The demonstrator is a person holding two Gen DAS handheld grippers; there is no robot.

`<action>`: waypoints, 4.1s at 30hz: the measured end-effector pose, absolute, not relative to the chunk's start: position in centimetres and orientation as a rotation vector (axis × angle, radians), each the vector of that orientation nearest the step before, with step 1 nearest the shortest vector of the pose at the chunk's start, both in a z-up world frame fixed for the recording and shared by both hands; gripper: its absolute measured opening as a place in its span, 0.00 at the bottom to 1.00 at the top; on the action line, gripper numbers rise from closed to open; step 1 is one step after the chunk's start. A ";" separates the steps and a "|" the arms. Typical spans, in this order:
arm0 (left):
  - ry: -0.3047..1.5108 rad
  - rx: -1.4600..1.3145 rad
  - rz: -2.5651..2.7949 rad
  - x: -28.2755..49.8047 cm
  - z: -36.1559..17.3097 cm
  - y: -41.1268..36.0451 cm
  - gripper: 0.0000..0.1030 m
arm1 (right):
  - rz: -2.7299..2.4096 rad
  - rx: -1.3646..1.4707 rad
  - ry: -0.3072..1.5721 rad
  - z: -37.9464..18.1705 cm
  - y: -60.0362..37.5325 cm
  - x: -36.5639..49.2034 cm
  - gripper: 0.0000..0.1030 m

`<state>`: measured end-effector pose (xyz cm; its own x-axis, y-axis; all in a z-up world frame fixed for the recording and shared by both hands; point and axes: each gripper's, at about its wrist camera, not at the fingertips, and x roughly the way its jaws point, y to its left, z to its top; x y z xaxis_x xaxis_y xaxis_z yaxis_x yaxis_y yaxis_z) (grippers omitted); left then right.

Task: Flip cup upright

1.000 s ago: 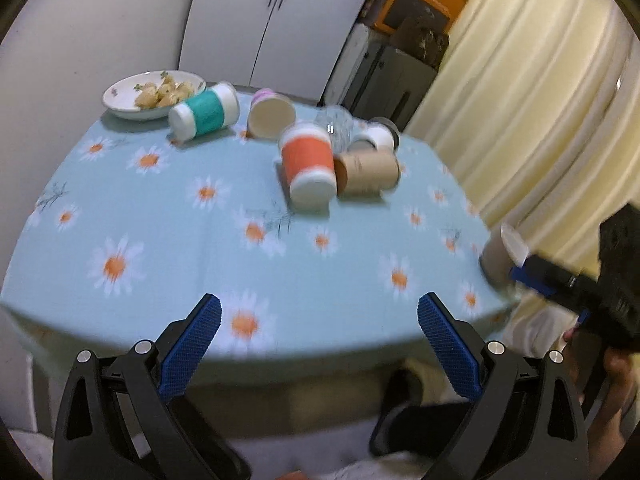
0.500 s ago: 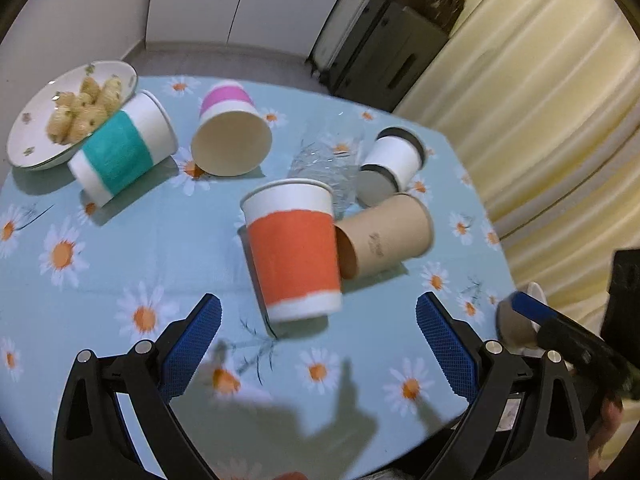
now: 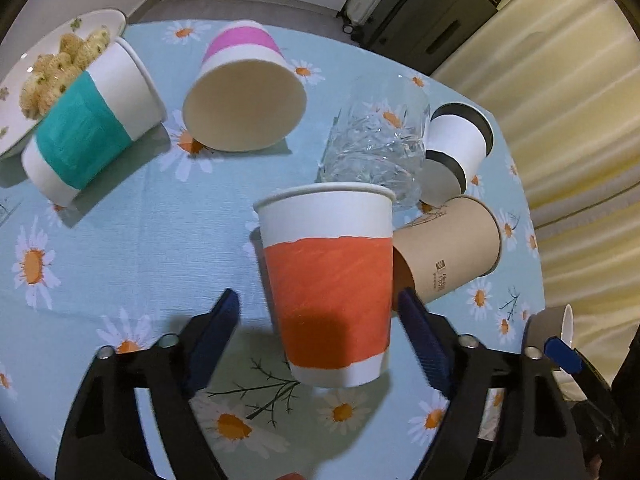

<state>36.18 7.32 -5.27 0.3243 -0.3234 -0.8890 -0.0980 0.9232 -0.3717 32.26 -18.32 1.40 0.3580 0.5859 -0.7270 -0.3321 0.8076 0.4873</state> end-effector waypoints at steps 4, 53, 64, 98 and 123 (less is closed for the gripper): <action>1.245 -0.392 -0.146 36.6 -5.4 7.2 0.72 | 0.601 0.267 1.068 1.0 -18.1 32.4 0.92; 1.332 -0.493 -0.233 25.6 -5.8 3.1 0.59 | 0.703 0.452 1.190 -0.4 -20.4 27.8 0.92; 1.339 -0.467 -0.208 25.0 -6.4 1.7 0.74 | 0.715 0.497 1.183 -0.1 -21.3 27.7 0.92; 1.167 -0.559 -0.281 16.8 -3.6 7.8 0.74 | 0.769 0.120 1.332 -2.4 -10.6 29.2 0.88; 1.001 -0.701 -0.264 13.1 -4.5 12.5 0.74 | 0.631 -0.089 1.473 -4.3 -5.8 29.9 0.63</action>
